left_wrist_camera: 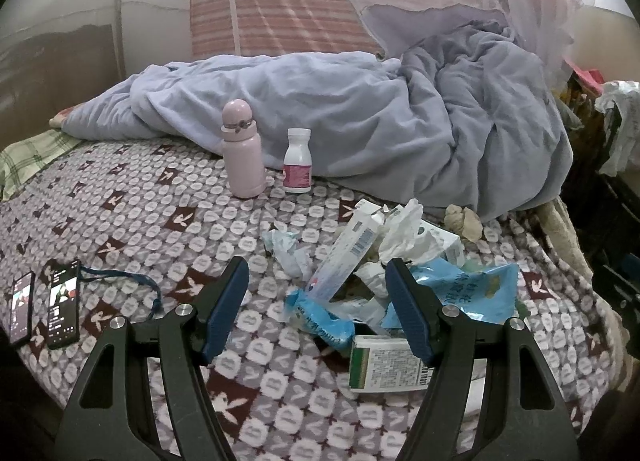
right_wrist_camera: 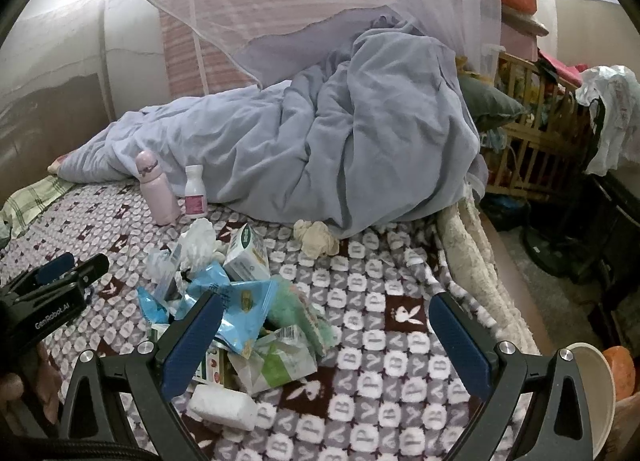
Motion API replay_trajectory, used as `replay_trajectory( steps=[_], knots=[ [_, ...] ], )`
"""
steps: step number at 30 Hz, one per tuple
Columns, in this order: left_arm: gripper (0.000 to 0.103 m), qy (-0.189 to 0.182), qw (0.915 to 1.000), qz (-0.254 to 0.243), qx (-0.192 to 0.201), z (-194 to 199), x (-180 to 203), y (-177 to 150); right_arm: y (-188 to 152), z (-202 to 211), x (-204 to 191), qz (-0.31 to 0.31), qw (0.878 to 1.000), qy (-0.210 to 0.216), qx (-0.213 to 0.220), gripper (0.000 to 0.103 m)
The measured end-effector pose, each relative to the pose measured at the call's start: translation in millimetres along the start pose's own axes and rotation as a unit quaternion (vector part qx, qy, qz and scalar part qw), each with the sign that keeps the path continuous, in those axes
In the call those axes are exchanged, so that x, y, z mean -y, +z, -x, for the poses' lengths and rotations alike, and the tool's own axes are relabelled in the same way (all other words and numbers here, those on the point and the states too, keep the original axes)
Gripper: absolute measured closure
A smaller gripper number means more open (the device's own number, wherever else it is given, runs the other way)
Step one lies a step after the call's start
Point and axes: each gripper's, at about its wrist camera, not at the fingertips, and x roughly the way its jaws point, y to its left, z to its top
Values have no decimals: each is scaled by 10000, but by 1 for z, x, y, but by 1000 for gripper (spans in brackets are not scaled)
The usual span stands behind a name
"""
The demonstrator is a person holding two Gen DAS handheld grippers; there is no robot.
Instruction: Collect trash
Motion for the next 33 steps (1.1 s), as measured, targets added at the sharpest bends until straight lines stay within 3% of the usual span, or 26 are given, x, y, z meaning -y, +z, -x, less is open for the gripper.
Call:
replay_trajectory(
  steps=[10,16,25,31,33],
  knots=[
    [33,-1,10000,-7,-93,-5,-7,-2,-5,-5,1,13,9999,23,-143,1],
    [33,-58,9993,-290,-220,-7,-10,-11,-13,-10,3,52,9995,125,-303,1],
    [33,-25,9979,-368,-535,-21,-27,-26,-54,-29,-17,-83,9860,1210,-1140,6],
    [33,-202,9968,-37,-773,-37,-37,-27,-77,-54,-54,176,9797,1376,-1450,6],
    [33,-296,9959,-19,-849,-46,-34,-26,-82,-65,-61,210,9773,1434,-1543,18]
  ],
)
